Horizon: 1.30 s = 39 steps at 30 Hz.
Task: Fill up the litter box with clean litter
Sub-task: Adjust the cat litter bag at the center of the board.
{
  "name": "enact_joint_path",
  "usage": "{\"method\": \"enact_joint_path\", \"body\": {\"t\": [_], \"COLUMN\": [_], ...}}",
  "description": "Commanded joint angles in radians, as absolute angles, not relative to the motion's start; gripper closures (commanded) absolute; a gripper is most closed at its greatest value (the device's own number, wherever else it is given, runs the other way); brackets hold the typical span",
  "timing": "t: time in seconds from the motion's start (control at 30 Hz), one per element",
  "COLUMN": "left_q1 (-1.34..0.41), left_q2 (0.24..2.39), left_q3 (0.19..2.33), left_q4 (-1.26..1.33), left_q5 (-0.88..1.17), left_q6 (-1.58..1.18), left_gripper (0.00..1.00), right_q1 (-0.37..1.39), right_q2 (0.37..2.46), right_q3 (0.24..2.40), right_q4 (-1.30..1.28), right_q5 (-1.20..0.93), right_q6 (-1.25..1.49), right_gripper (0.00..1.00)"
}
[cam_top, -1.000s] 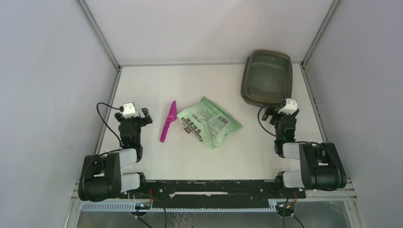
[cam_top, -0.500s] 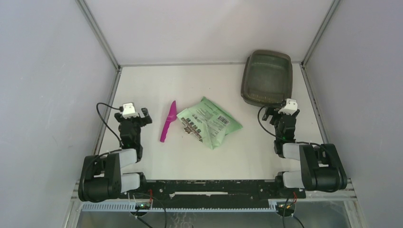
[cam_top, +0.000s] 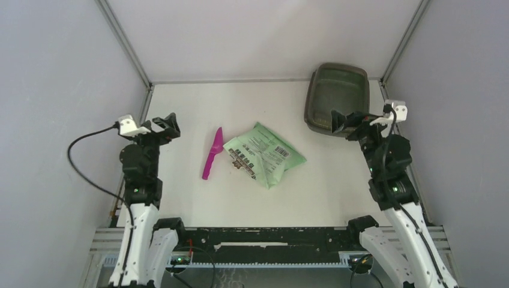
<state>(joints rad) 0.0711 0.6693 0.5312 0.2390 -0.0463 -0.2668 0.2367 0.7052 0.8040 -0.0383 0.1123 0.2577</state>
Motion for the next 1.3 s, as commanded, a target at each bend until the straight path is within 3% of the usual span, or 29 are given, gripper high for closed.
{"method": "enact_joint_path", "body": {"t": [0.0,0.07,0.13,0.27,0.4,0.5,0.67,0.73,0.87,1.03,1.27], "left_q1": [0.061,0.021,-0.131,-0.524,-0.459,-0.342,-0.337,-0.331,-0.288,-0.356,-0.42], "left_q2": [0.597,0.586,0.603,0.733,0.866,0.972,0.886,0.873,0.95,0.787,0.821], "left_q3": [0.72,0.74,0.778,0.92,0.903,0.826,0.773,0.754,0.706,0.51,0.309], "left_q4": [-0.07,-0.086,-0.119,-0.32,-0.37,-0.249,-0.268,-0.247,-0.187,-0.13,0.112], "left_q5": [0.17,0.236,0.164,-0.259,-0.257,0.094,-0.082,-0.028,0.228,0.086,0.062], "left_q6": [-0.537,-0.62,-0.588,-0.407,-0.571,-0.602,-0.607,-0.677,-0.791,-0.935,-1.058], "left_gripper": [0.0,0.0,0.0,0.0,0.0,0.0,0.0,0.0,0.0,0.0,0.0], "right_q1": [0.216,0.177,0.168,0.328,0.514,0.663,0.845,0.852,0.793,0.726,0.668], "right_q2": [0.629,0.606,0.61,0.653,0.782,0.892,1.052,1.075,1.115,1.115,1.095], "right_q3": [0.803,0.786,0.79,0.818,0.874,0.918,0.983,0.976,0.963,0.958,0.933], "right_q4": [-0.398,-0.405,-0.439,-0.568,-0.609,-0.569,-0.529,-0.512,-0.458,-0.455,-0.438], "right_q5": [-0.166,-0.376,-0.511,-0.385,-0.217,-0.119,-0.011,0.047,0.03,-0.024,-0.07], "right_q6": [0.465,0.494,0.52,0.472,0.377,0.34,0.356,0.363,0.359,0.362,0.357], "right_gripper": [0.01,0.01,0.01,0.01,0.04,0.09,0.14,0.13,0.23,0.27,0.28]}}
